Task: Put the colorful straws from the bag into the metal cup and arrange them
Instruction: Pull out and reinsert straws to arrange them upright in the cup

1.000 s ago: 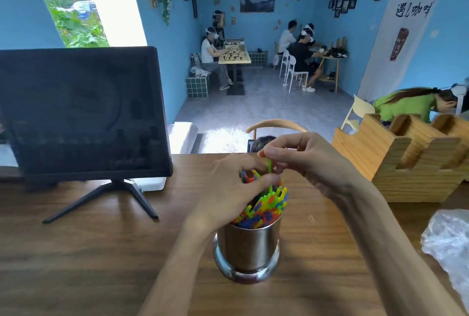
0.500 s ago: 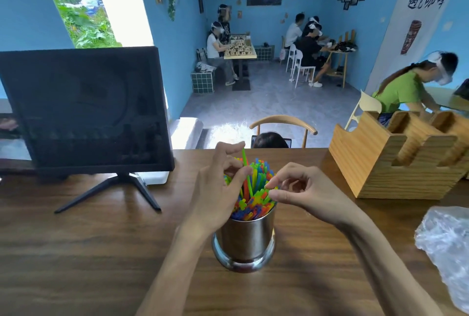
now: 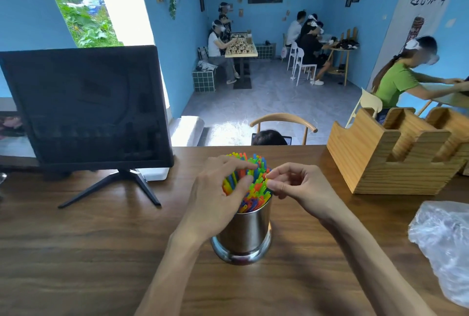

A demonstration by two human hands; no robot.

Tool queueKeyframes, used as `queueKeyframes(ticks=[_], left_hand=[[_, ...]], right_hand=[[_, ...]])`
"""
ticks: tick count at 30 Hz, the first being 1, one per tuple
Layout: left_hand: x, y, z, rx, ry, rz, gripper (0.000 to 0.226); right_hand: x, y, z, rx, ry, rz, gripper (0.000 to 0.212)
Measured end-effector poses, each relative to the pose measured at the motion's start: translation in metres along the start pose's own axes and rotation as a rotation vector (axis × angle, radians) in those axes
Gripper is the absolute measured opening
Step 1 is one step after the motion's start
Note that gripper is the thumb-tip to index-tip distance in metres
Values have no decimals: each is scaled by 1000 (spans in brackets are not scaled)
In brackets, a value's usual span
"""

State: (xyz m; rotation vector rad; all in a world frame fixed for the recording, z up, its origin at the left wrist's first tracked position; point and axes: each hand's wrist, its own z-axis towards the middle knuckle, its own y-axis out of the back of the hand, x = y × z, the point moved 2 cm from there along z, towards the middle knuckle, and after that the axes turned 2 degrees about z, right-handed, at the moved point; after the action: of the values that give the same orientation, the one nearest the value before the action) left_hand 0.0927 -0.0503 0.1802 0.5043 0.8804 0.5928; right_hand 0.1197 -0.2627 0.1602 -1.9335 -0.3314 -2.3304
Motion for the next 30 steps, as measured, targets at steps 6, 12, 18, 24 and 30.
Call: queueKeyframes(ticks=[6, 12, 18, 24, 30], left_hand=[[1, -6, -11, 47, -37, 40, 34], [4, -6, -12, 36, 23, -21, 29], [7, -9, -15, 68, 60, -45, 29], [2, -9, -16, 88, 61, -27, 31], [-1, -7, -18, 115, 101, -27, 30]], right_hand=[[-9, -2, -6, -23, -9, 94, 20], [-14, -2, -16, -47, -12, 188, 25], [-18, -2, -19, -143, 21, 200, 20], [-9, -5, -20, -34, 81, 35, 15], [0, -4, -17, 50, 109, -121, 20]])
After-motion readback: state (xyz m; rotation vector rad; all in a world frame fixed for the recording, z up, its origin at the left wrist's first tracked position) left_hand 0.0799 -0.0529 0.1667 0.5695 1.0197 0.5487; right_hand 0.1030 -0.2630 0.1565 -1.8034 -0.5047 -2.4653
